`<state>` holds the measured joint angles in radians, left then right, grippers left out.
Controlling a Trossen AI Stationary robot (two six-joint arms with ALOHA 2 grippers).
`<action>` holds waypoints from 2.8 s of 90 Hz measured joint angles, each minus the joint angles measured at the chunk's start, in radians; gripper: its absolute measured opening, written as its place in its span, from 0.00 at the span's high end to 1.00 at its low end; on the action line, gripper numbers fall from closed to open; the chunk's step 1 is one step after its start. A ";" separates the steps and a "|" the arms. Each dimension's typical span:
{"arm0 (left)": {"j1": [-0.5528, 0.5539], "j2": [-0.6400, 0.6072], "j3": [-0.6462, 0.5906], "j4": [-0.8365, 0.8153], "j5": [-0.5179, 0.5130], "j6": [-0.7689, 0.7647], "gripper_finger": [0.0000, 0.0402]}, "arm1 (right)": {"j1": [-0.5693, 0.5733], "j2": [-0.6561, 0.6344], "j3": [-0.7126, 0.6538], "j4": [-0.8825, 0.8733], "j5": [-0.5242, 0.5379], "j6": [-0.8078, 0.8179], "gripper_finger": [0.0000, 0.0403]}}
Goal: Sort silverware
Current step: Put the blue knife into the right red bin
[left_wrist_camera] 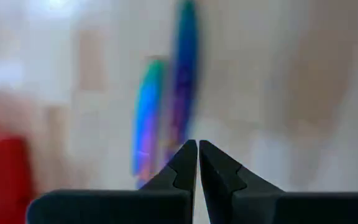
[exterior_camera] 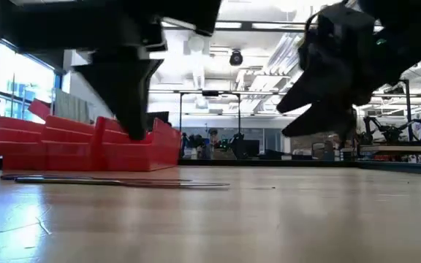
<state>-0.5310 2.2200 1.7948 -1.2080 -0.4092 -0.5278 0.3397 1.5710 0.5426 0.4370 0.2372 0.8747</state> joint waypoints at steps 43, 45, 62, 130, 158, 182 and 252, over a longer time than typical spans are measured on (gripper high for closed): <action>-0.031 -0.021 -0.064 0.071 0.004 0.254 1.00 | -0.072 0.365 0.213 0.216 -0.373 0.148 0.47; -0.032 -0.021 -0.064 0.068 0.004 0.263 1.00 | -0.072 0.370 0.236 0.181 -0.377 0.142 0.47; -0.032 -0.028 -0.145 0.089 -0.031 0.278 1.00 | -0.085 0.378 0.414 -0.243 -0.379 0.031 0.47; -0.047 -0.034 -0.341 0.291 -0.131 0.304 1.00 | -0.185 0.432 0.472 -0.298 -0.472 0.014 0.47; -0.009 -0.034 -0.342 0.366 -0.159 0.347 1.00 | -0.187 0.466 0.474 -0.229 -0.501 0.033 0.47; 0.031 -0.034 -0.344 0.446 -0.167 0.350 1.00 | -0.187 0.467 0.473 -0.226 -0.507 0.041 0.47; 0.057 -0.026 -0.347 0.641 -0.269 0.268 1.00 | -0.177 0.467 0.471 -0.229 -0.566 -0.019 0.47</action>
<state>-0.4736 2.1942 1.4483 -0.5668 -0.6782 -0.2601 0.1623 2.0375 1.0134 0.2077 -0.3291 0.8560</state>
